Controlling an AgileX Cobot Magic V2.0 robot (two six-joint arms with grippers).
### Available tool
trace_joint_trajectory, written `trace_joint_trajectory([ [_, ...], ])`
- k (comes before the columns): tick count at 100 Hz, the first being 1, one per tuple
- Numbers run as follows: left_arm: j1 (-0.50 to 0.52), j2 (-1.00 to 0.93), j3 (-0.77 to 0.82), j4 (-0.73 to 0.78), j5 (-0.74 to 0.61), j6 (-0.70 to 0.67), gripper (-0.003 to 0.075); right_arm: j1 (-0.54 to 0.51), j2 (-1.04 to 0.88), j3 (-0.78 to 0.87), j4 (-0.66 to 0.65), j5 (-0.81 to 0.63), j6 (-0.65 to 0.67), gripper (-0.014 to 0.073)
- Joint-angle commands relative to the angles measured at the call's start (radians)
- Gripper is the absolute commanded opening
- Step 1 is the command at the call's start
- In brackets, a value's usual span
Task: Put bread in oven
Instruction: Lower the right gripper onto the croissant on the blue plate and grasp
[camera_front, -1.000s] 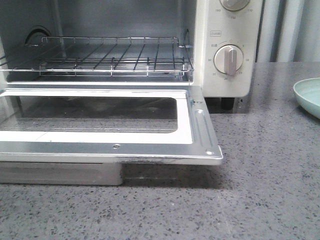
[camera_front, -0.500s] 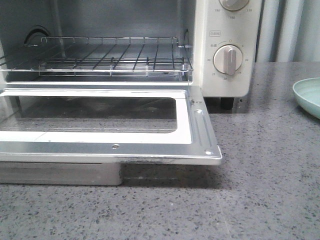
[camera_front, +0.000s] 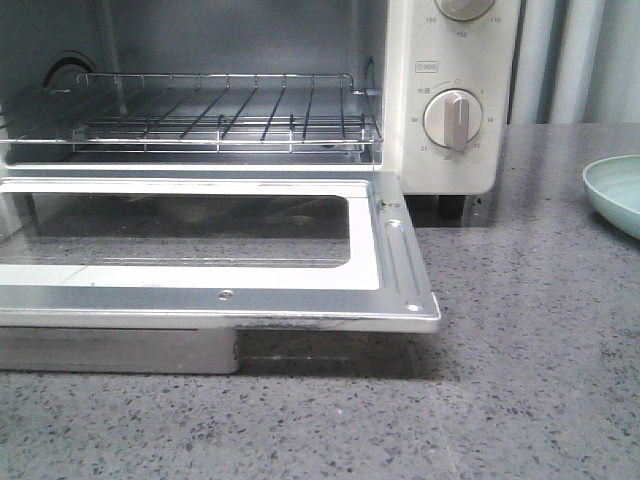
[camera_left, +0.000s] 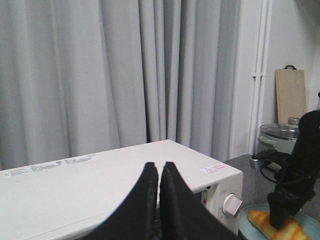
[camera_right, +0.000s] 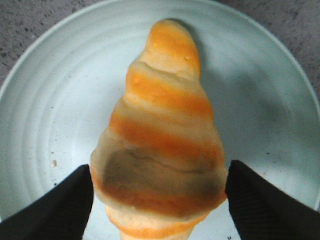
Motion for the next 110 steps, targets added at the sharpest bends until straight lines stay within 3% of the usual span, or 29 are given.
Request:
trace_joint_trajectory([
  [1, 0.01, 0.001, -0.034, -0.004, -0.08, -0.002, -0.0021, -0.004, -0.012, -0.033, -0.014, -0.009, 0.0, 0.0492],
  [20, 0.01, 0.001, -0.04, 0.013, -0.094, -0.002, -0.0022, -0.004, 0.006, -0.033, -0.014, 0.02, 0.0, 0.0371],
  [41, 0.04, 0.001, -0.076, 0.056, -0.096, -0.002, -0.0022, -0.004, -0.005, -0.033, -0.006, 0.035, 0.002, -0.007],
  [55, 0.154, 0.001, -0.115, 0.101, -0.021, -0.002, -0.0022, 0.003, -0.05, -0.033, 0.026, 0.048, 0.003, -0.0068],
  [69, 0.343, -0.001, -0.158, 0.164, 0.089, -0.004, -0.0022, 0.059, -0.126, -0.033, 0.026, 0.071, 0.003, -0.0068],
  [88, 0.583, -0.001, -0.166, 0.09, 0.128, -0.011, -0.0021, 0.21, -0.216, -0.033, 0.008, 0.176, -0.006, -0.0068],
  [110, 0.666, -0.001, -0.166, 0.068, 0.135, -0.011, -0.0021, 0.449, -0.345, -0.033, -0.042, 0.202, 0.001, -0.0068],
])
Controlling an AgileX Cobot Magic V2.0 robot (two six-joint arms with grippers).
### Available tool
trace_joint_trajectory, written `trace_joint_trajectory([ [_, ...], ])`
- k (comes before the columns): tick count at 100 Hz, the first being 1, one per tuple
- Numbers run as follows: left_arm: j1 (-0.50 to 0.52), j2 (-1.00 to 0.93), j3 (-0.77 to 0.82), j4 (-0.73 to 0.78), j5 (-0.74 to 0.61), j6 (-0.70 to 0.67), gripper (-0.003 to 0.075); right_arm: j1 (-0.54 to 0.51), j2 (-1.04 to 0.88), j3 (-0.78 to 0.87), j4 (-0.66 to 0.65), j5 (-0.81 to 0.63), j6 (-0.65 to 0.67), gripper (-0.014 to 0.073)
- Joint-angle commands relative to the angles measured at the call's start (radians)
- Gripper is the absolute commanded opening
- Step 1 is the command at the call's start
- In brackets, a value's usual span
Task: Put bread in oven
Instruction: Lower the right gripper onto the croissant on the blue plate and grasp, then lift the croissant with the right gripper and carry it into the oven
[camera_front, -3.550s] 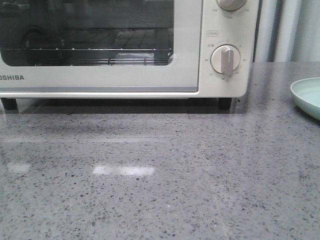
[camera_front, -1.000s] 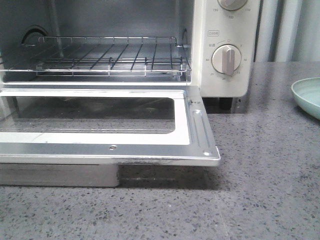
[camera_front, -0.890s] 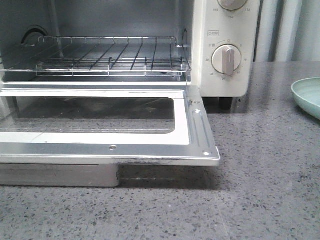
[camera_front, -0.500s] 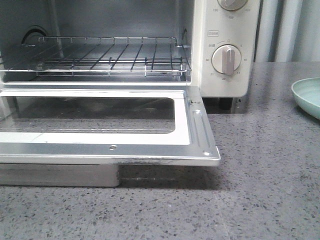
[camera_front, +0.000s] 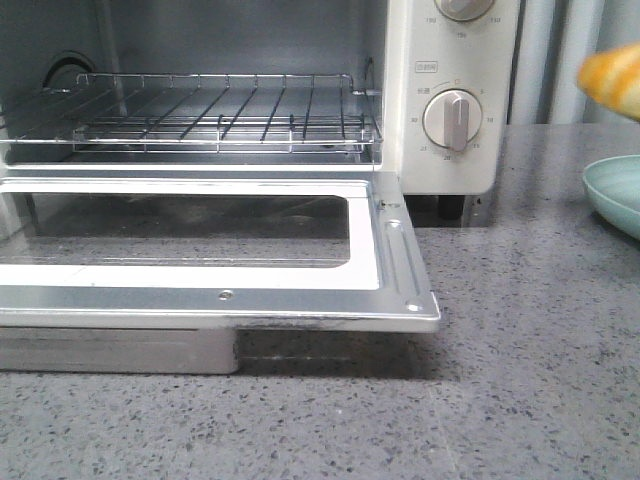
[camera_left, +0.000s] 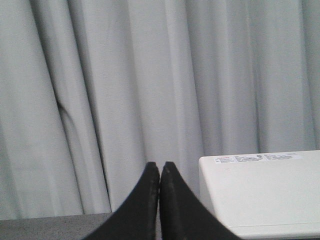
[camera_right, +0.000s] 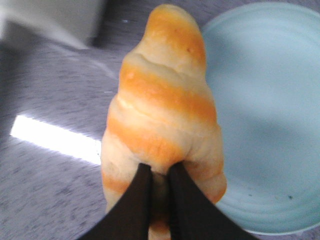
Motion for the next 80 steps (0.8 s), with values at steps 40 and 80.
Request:
trace_joint_trajectory([
  [40, 0.01, 0.009, -0.033, -0.057, -0.062, -0.011, -0.0021, 0.431, -0.127, -0.03, -0.032, 0.069, 0.057, -0.0067],
  [80, 0.01, 0.009, -0.033, -0.075, -0.062, -0.011, -0.0021, 0.633, 0.145, -0.27, -0.267, 0.046, 0.029, -0.0067],
])
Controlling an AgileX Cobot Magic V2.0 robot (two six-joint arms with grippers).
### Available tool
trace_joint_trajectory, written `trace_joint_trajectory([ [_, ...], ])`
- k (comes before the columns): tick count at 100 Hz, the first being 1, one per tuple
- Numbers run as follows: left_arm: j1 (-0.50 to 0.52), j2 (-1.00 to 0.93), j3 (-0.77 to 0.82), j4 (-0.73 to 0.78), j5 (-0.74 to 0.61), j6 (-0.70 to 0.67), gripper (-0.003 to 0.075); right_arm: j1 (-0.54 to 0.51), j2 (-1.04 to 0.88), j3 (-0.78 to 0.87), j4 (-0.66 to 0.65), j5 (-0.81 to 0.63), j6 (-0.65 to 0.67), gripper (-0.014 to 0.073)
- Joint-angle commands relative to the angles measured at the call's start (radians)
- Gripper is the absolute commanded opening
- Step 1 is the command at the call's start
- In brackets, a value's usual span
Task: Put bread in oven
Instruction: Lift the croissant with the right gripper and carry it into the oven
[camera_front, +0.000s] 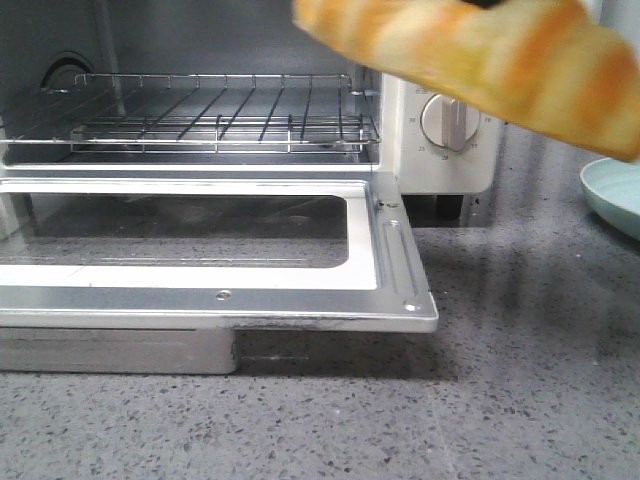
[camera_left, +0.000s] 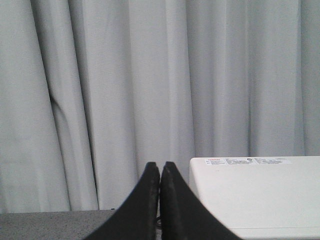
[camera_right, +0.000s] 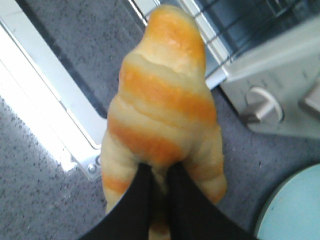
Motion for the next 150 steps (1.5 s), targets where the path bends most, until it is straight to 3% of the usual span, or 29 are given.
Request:
trace_joint_trajectory([
  [1, 0.004, 0.009, -0.033, -0.016, -0.069, -0.011, -0.0021, 0.03, 0.038, -0.094, -0.07, 0.02, -0.024, -0.0067],
  [47, 0.004, 0.009, -0.033, -0.016, -0.067, -0.011, -0.0021, 0.034, 0.256, -0.325, -0.193, -0.065, -0.076, -0.0069],
  [123, 0.004, 0.009, -0.031, -0.016, -0.067, -0.011, -0.0021, 0.036, 0.359, -0.346, -0.304, -0.22, -0.078, -0.0064],
  [133, 0.004, 0.009, -0.031, -0.016, -0.067, -0.011, -0.0021, 0.036, 0.359, -0.349, -0.304, -0.228, -0.078, 0.0027],
  [150, 0.004, 0.009, -0.031, -0.014, -0.062, -0.011, -0.0021, 0.036, 0.359, -0.349, -0.306, -0.24, -0.068, 0.0368],
])
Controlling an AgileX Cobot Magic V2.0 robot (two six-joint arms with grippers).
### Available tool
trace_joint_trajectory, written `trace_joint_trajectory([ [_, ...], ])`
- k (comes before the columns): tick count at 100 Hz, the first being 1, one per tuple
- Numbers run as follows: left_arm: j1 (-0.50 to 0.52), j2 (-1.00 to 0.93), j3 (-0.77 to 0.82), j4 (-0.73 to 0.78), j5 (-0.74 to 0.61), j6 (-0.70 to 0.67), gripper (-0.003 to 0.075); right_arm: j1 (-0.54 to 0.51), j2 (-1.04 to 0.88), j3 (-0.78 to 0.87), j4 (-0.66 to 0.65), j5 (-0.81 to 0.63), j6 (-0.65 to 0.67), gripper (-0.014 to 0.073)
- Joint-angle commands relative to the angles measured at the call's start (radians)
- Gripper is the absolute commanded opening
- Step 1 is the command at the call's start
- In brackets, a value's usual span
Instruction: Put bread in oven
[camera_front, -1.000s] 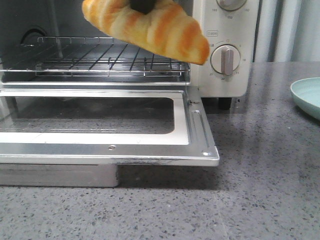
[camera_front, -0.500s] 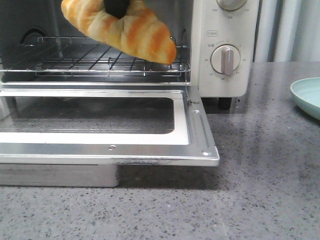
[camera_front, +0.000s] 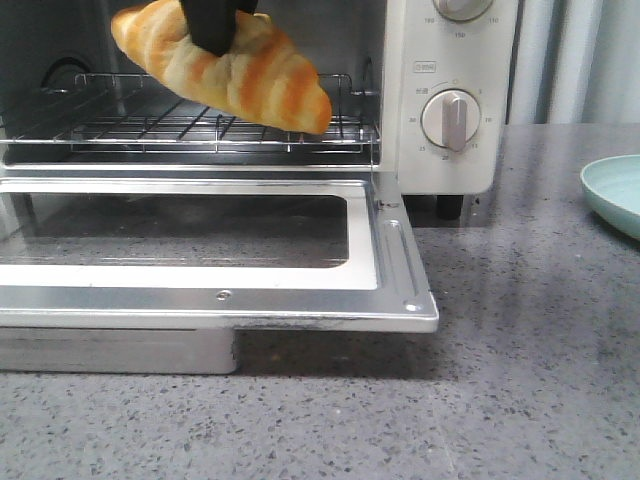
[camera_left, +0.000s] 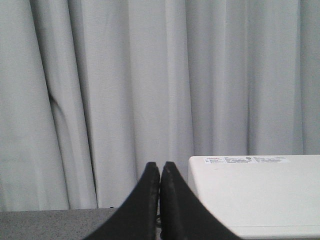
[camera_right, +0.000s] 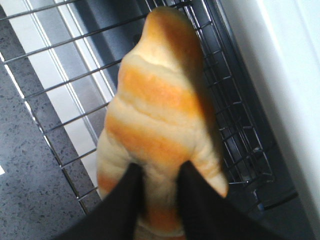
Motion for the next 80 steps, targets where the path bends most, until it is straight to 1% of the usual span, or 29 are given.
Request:
trace_joint_trajectory([
  [1, 0.004, 0.009, -0.031, -0.012, -0.068, -0.009, -0.0021, 0.004, -0.046, -0.037, -0.05, -0.05, 0.005, 0.0379],
  [2, 0.004, 0.009, -0.031, -0.012, -0.068, -0.009, -0.0021, 0.004, -0.046, -0.037, -0.05, -0.05, 0.005, 0.0398],
  [7, 0.004, 0.009, -0.031, -0.012, -0.068, -0.009, -0.0021, 0.004, -0.046, -0.037, -0.06, -0.054, 0.005, 0.0442],
  [12, 0.004, 0.009, -0.031, -0.01, -0.068, -0.009, -0.0021, 0.004, -0.046, -0.037, -0.062, -0.061, 0.005, 0.0454],
  [54, 0.004, 0.004, -0.031, -0.01, -0.048, -0.009, -0.0021, 0.008, -0.05, -0.037, -0.065, -0.055, 0.005, 0.0453],
  [80, 0.004, -0.109, 0.005, -0.008, -0.025, -0.009, -0.0021, 0.079, -0.08, -0.062, -0.065, -0.042, 0.012, 0.0453],
])
